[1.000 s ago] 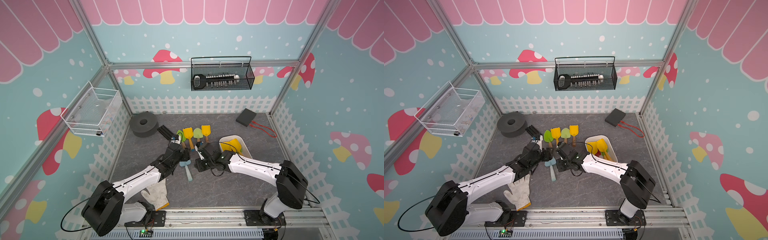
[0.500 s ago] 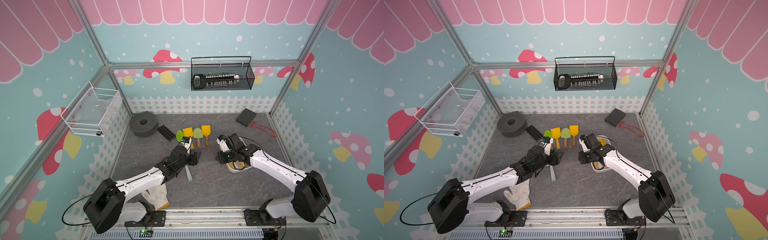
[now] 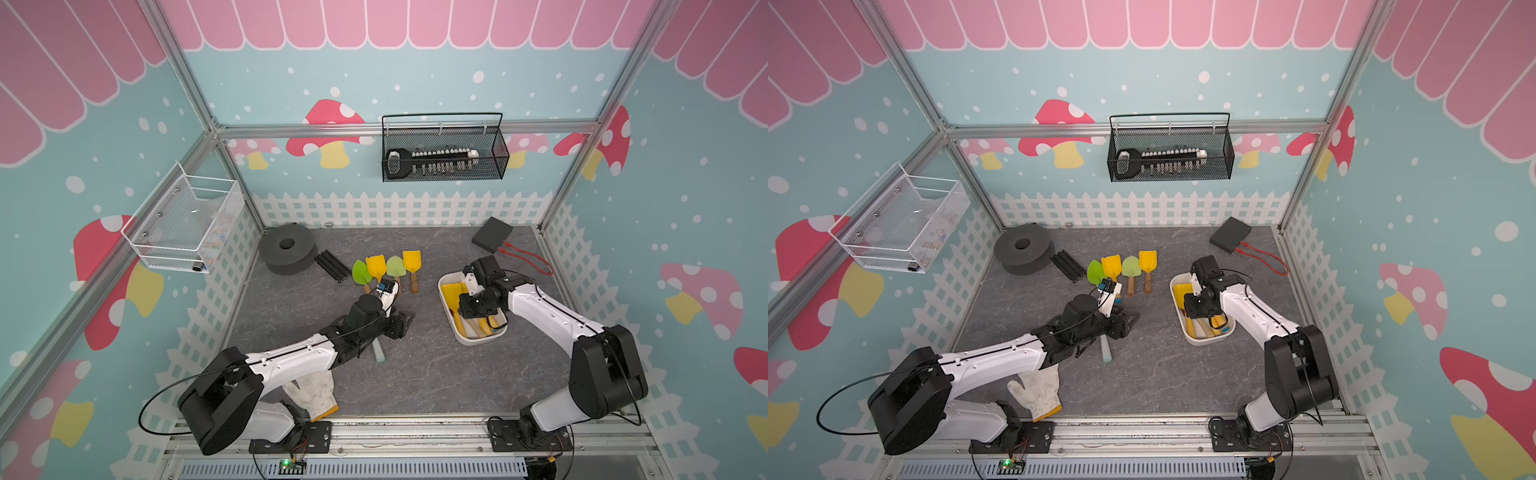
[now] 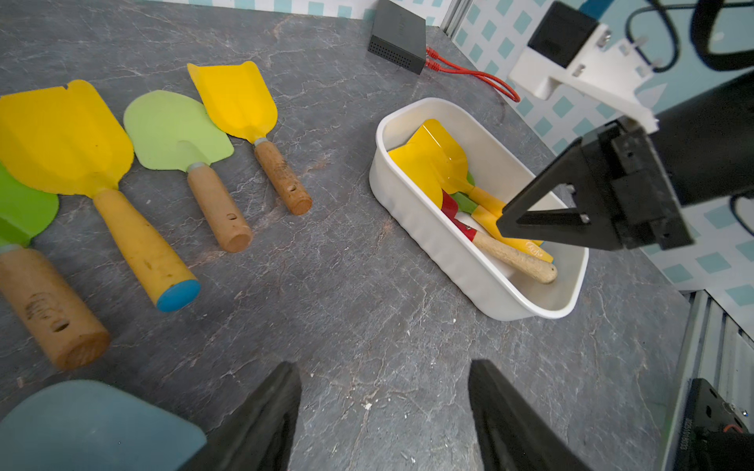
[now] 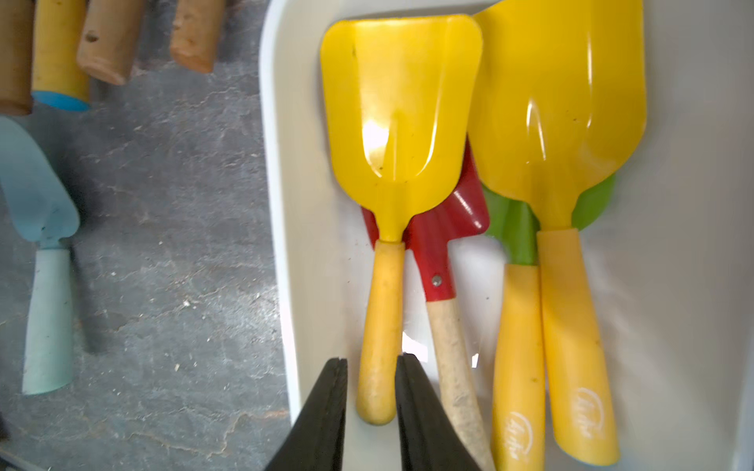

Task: Take the shovel out of the storage box
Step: Pick up the shovel from the storage box.

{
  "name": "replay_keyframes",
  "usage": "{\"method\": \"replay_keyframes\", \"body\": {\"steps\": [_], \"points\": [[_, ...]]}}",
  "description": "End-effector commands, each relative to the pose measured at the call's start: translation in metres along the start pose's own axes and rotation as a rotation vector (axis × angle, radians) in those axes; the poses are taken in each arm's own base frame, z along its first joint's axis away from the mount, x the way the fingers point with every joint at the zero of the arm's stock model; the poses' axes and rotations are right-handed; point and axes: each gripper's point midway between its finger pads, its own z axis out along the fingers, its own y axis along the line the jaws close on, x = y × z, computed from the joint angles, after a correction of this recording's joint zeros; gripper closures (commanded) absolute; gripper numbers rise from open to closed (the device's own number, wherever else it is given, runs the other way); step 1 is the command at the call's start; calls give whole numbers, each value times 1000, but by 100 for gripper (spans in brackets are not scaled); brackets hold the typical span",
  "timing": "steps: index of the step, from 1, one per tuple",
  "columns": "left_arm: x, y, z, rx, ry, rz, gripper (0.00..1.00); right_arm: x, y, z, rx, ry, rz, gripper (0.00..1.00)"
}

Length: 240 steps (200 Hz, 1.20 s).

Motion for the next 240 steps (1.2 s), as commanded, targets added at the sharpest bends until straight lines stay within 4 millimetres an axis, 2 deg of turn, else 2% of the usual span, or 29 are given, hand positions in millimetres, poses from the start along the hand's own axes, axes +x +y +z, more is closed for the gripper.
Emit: {"method": "replay_keyframes", "body": {"steps": [1,48,123,164,169,189,240], "points": [[-15,-7,1,16,-40,25,31,-16,-6,8,-8,-11,-8,73],[-15,-5,1,3,-39,30,31,-47,-18,27,-21,-47,7,72],[-16,-1,-1,-28,-34,36,31,-74,-30,56,-58,-72,64,73],[-17,0,-2,-31,-36,36,31,-80,-28,60,-81,-82,55,76],[-17,0,-2,-34,-36,38,31,-75,-30,72,-77,-53,63,76],[-17,1,-3,-39,-39,37,31,-74,-30,75,-85,-48,63,81],[-17,2,-3,-46,-40,38,31,-75,-33,67,-66,-64,46,94]]}}
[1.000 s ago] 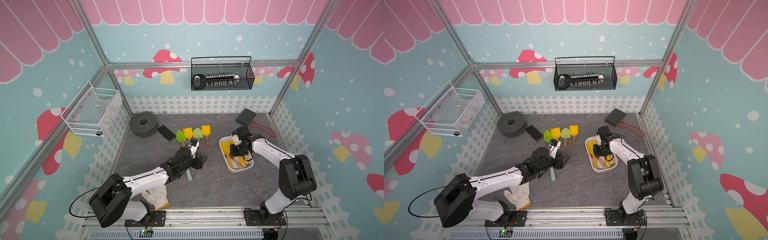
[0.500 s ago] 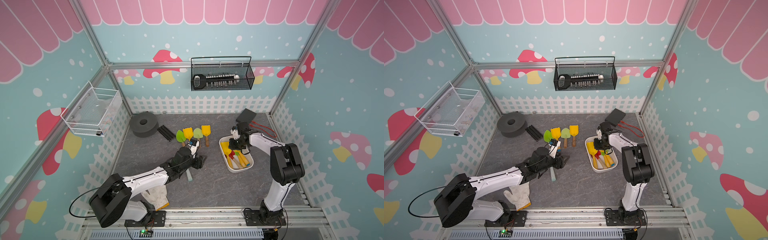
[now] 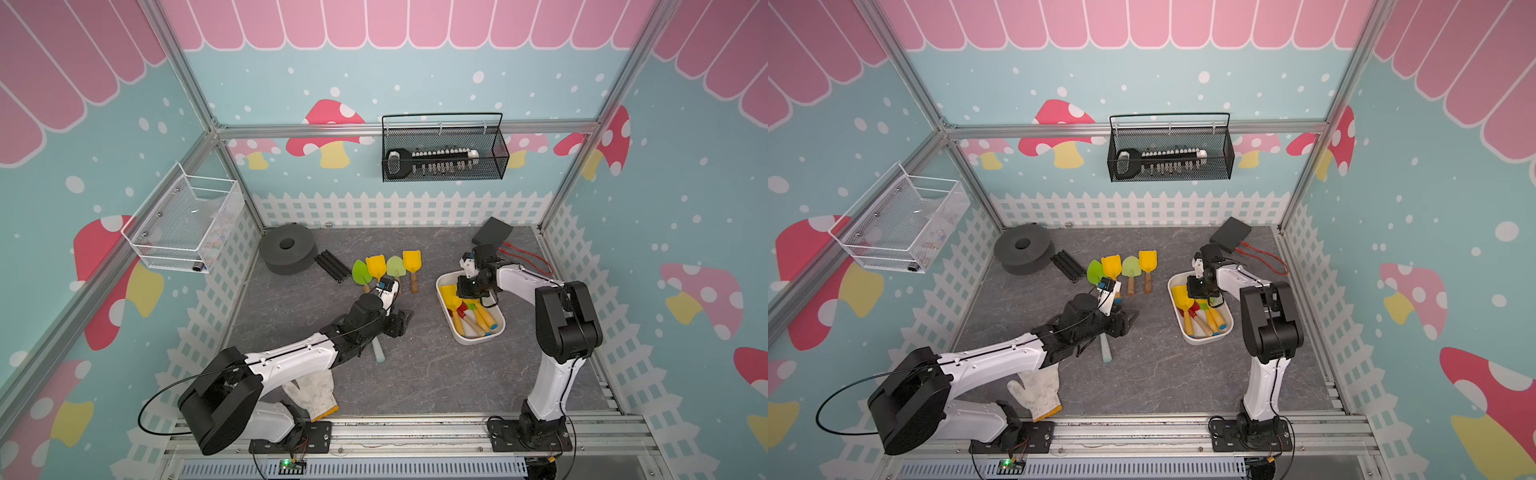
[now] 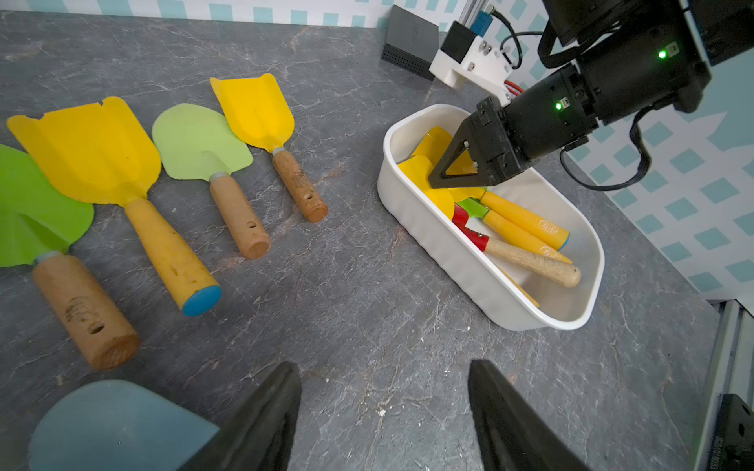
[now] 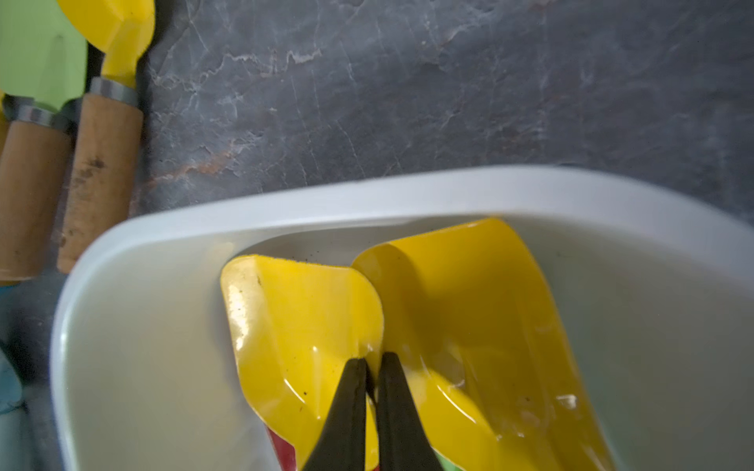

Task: Take the shovel out of the storage box
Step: Pick up the shovel from the storage box.

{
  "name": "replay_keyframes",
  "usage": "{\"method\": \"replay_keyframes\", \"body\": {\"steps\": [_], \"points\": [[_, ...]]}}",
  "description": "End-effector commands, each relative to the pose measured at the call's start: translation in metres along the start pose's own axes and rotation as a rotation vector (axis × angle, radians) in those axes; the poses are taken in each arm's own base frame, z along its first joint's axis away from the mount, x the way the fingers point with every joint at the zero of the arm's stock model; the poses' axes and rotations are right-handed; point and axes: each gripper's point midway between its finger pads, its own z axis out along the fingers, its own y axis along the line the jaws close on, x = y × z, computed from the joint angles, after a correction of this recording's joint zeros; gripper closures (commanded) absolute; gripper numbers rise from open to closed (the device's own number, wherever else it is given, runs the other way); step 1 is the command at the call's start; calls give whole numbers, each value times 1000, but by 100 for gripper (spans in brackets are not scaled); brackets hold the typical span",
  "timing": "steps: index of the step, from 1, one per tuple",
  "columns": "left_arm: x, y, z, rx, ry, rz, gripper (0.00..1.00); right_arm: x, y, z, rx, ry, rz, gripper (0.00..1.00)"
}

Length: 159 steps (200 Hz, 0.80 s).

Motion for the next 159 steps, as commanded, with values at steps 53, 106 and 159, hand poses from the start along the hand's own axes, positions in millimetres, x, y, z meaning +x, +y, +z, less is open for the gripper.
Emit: {"method": "replay_keyframes", "body": {"steps": [53,106,159], "points": [[-13,-1,-4,-15,-37,23,31,-16,9,-36,10,-82,-45,98],[-15,17,-9,-119,-47,12,31,-18,14,-64,21,-133,-59,100],[-19,31,-16,-204,-67,-8,31,-14,24,-99,0,-192,-64,100]]}}
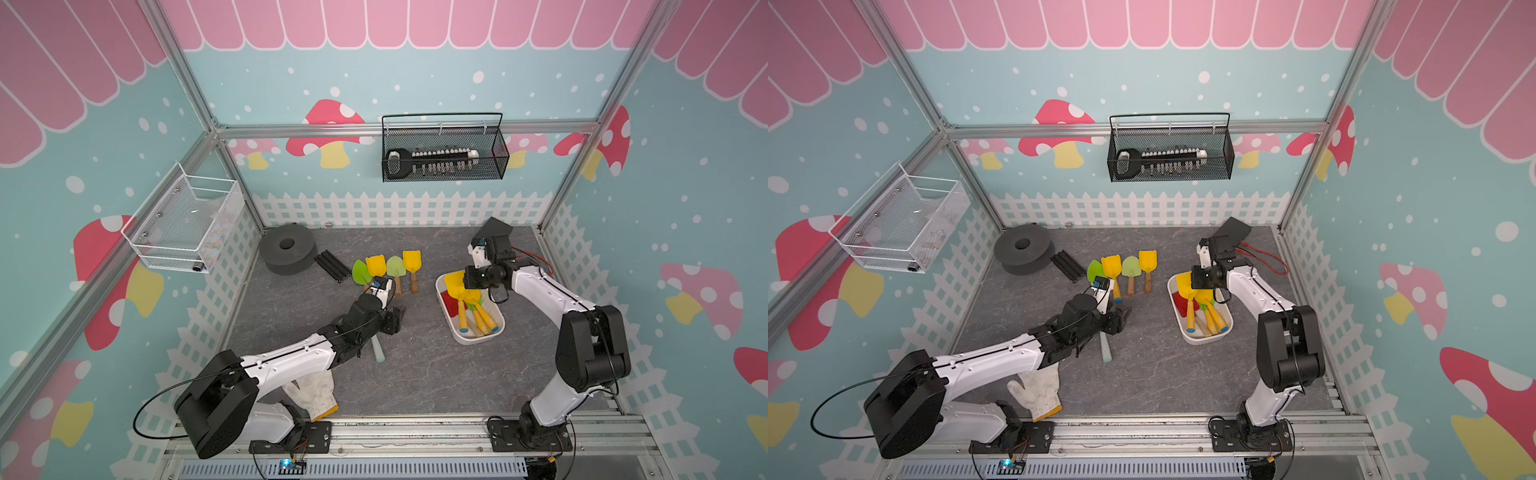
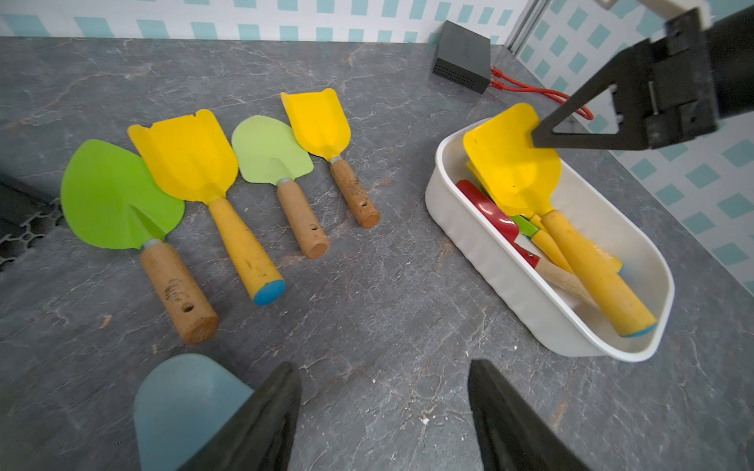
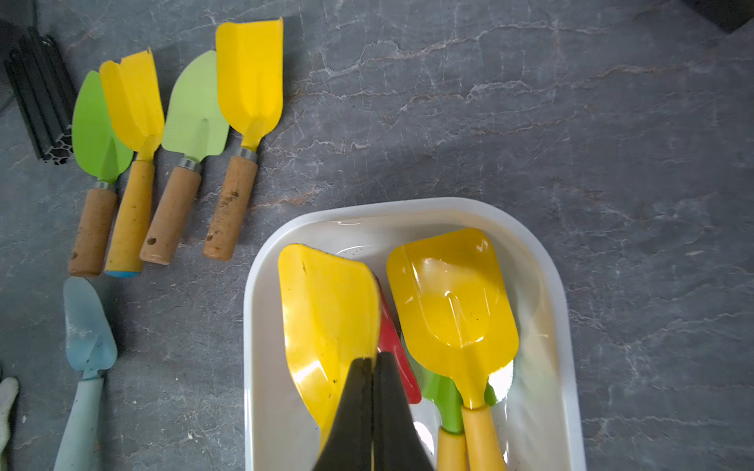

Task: Take the shovel out of the storage box
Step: Pick up the shovel from the storage box.

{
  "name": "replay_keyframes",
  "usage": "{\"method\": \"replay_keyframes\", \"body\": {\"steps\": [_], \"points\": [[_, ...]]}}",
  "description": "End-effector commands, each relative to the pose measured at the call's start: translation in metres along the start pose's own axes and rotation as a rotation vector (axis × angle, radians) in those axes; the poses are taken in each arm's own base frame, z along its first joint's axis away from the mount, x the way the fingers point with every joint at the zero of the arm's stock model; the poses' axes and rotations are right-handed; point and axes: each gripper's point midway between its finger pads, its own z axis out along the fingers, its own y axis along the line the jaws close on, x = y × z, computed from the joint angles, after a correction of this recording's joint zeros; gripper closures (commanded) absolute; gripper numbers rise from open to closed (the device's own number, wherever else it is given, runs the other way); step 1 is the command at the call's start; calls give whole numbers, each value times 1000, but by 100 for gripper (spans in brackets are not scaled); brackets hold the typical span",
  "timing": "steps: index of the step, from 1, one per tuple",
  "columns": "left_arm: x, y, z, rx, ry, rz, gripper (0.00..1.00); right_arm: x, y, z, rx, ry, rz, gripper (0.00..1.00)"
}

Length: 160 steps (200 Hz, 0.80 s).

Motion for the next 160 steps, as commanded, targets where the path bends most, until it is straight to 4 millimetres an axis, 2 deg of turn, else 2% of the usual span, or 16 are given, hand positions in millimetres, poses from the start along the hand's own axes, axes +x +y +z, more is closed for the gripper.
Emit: {"method": "replay_keyframes", "body": {"steps": [1,40,76,116,160], "points": [[-14,6,-7,-48,-38,-8,31,5,6,-18,-13,-10,-5,100],[-14,13,-7,-89,-31,-14,31,19,23,-37,-94,-32,3,100],[-14,19,-7,-113,-20,-25,31,38,43,-45,-175,-17,-21,100],[-16,31,-9,-132,-22,-53,31,49,62,-59,-246,-25,-38,100],[-13,49,-8,-128,-20,-144,31,65,92,-58,-297,13,-78,100]]}}
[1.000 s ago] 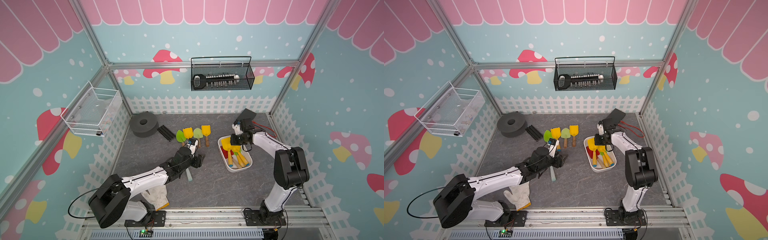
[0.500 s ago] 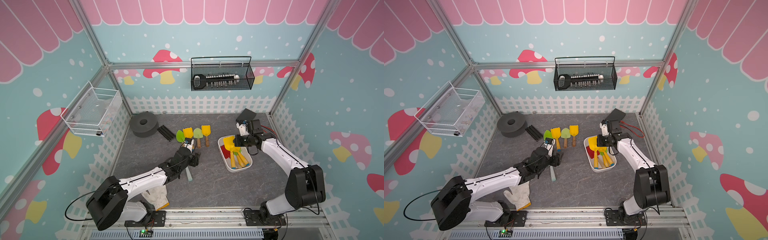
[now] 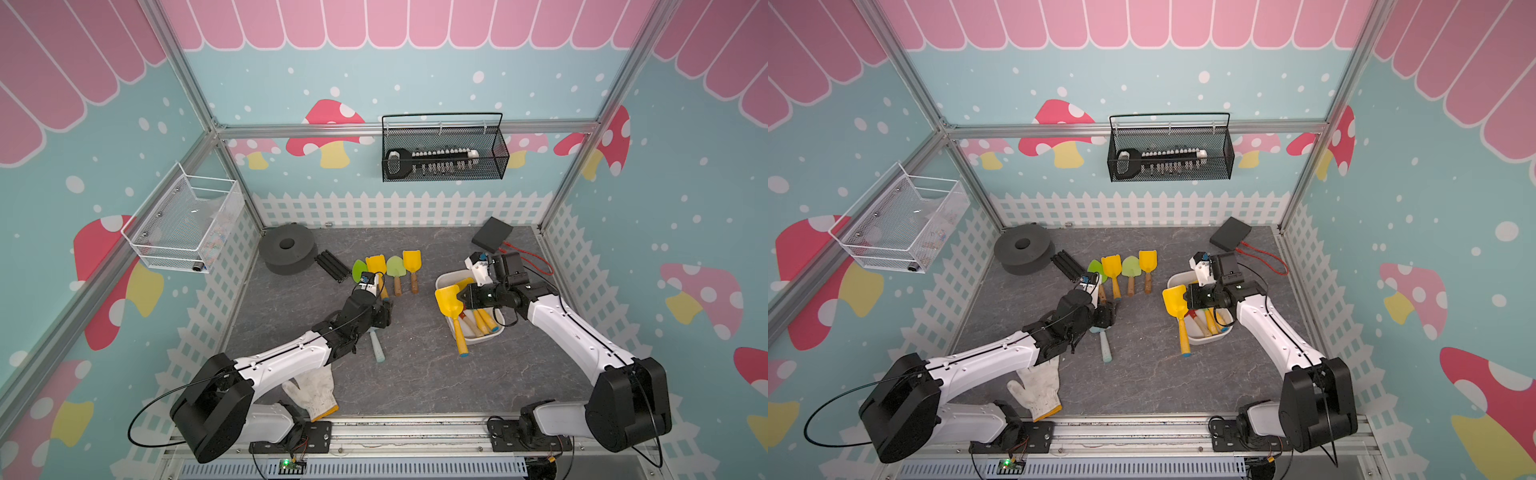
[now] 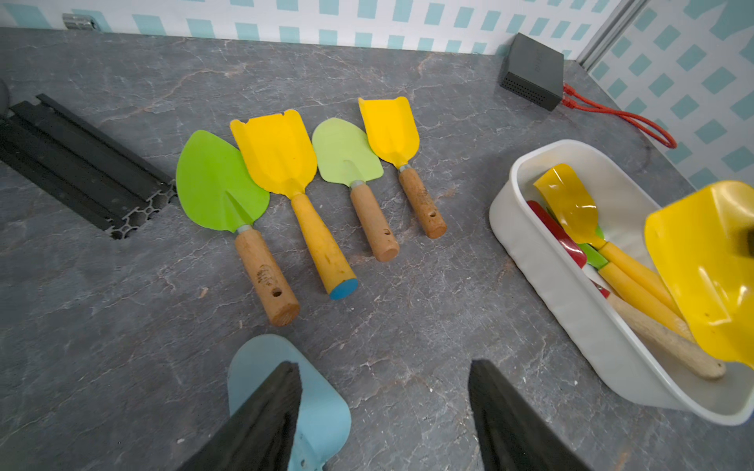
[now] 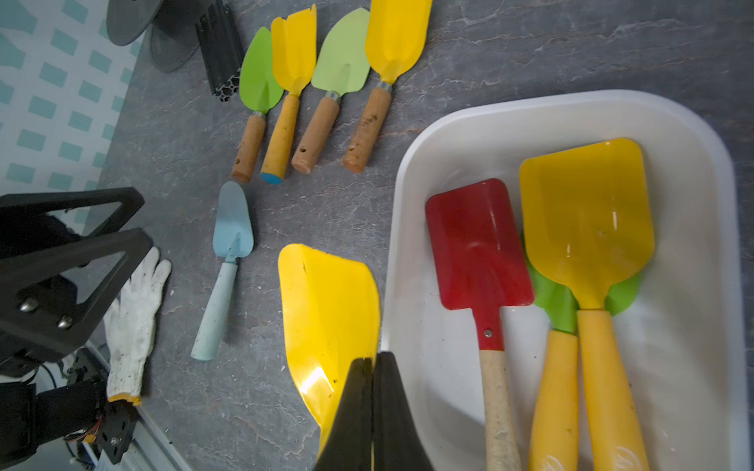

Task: Take the shovel out of the storage box
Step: Pick up the shovel from the storage box.

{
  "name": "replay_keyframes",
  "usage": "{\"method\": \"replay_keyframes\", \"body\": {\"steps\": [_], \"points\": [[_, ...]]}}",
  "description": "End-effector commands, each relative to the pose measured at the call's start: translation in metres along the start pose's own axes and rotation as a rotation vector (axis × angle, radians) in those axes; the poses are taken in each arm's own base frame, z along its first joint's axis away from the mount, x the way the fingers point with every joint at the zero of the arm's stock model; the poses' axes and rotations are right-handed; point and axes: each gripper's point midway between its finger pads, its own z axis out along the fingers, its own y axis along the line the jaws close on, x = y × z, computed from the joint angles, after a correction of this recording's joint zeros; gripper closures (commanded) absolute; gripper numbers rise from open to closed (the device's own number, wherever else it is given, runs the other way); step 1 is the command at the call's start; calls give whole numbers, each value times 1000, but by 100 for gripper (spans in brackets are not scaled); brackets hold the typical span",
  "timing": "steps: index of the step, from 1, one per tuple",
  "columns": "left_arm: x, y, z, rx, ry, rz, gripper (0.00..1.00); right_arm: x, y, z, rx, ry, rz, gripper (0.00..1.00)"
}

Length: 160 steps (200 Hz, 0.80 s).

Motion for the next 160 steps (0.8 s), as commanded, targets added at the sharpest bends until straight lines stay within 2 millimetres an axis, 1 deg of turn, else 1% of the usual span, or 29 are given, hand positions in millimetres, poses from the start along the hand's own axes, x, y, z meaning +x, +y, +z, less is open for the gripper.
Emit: {"method": "replay_keyframes", "body": {"steps": [1,29,75,108,160], "points": [[-5,6,-2,15,-10,-67,31,9,22,5,-52,24,-16,100],[-4,15,-1,0,-7,-91,31,18,41,20,-56,47,-42,100],[-4,18,-2,-7,-8,-90,31,25,63,51,-74,68,-14,100],[-5,21,-4,-13,-15,-88,31,30,72,74,-76,66,30,100],[-7,21,-6,-9,-25,-97,31,38,78,110,-71,90,72,100]]}}
